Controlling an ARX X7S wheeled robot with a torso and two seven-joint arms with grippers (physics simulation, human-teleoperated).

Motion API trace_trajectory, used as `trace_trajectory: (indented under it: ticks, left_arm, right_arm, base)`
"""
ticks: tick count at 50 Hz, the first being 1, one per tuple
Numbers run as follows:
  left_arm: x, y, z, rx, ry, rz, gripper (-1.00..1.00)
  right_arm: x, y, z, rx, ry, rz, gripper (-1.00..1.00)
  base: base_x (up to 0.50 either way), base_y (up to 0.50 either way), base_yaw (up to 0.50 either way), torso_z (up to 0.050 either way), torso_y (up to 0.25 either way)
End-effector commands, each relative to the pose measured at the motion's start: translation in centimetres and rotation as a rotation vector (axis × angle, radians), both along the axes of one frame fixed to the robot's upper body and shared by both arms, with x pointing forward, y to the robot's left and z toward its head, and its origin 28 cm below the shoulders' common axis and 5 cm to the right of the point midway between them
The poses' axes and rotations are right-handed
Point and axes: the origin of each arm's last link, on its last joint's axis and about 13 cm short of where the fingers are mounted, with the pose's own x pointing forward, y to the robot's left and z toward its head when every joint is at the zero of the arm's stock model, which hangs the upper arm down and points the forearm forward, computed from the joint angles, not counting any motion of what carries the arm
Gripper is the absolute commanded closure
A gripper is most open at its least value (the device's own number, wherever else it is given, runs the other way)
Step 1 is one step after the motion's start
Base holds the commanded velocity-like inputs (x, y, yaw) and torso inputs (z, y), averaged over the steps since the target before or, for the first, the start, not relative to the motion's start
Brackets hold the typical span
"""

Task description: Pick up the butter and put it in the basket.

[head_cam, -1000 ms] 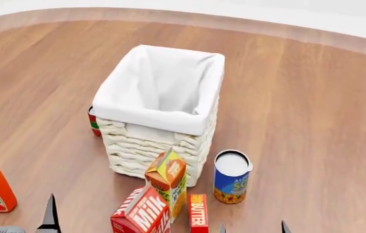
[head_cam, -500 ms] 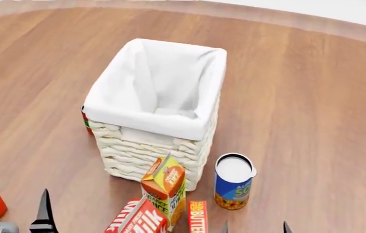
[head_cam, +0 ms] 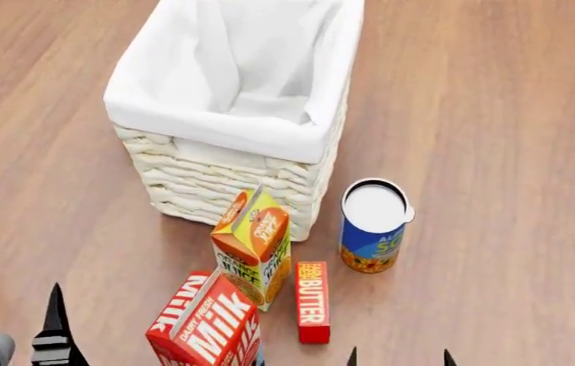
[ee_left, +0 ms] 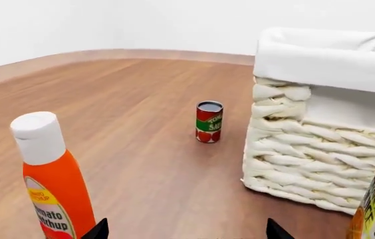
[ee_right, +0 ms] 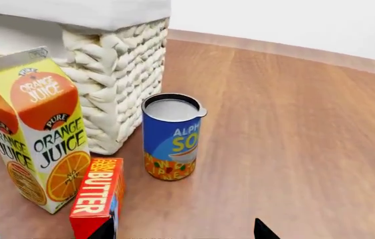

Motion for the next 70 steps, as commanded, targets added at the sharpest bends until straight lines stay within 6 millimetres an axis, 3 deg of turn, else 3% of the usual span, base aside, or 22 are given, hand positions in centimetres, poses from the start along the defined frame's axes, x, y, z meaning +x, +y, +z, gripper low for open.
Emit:
trace_trajectory:
  ticks: [1,8,16,56,70]
  left_arm:
    - [0.3,0.7,0.9,-0.028,0.008,0.023,-1.0]
    - [0.2,2.0,1.8,-0.053,0.006,0.082,-1.0]
    - [0.1,2.5,1.8,-0.04,0.019,0.099,-1.0]
    - [-0.6,2.2,1.8,-0.03,0.021,0.092,-1.0]
    - [-0.9,2.1,2.0,-0.032,0.022,0.085,-1.0]
  right_arm:
    - [-0.2,0.2,-0.4,0.002,-0.035,0.055,-1.0]
    - [-1.5,1.0,-2.0,-0.056,-0.061,0.138,-1.0]
    - [-0.7,1.9,-3.4,-0.034,-0.048,0.186,-1.0]
    - [3.2,2.0,-2.7,0.009,-0.085,0.209,-1.0]
    - [4.4,2.0,-2.1,0.058,-0.014,0.198,-1.0]
  base:
    - [0.0,0.0,0.0,0.0,0.0]
    - [0.0,0.0,0.0,0.0,0.0]
    - [0.0,0.0,0.0,0.0,0.0]
    - [0.0,0.0,0.0,0.0,0.0]
    - [0.0,0.0,0.0,0.0,0.0]
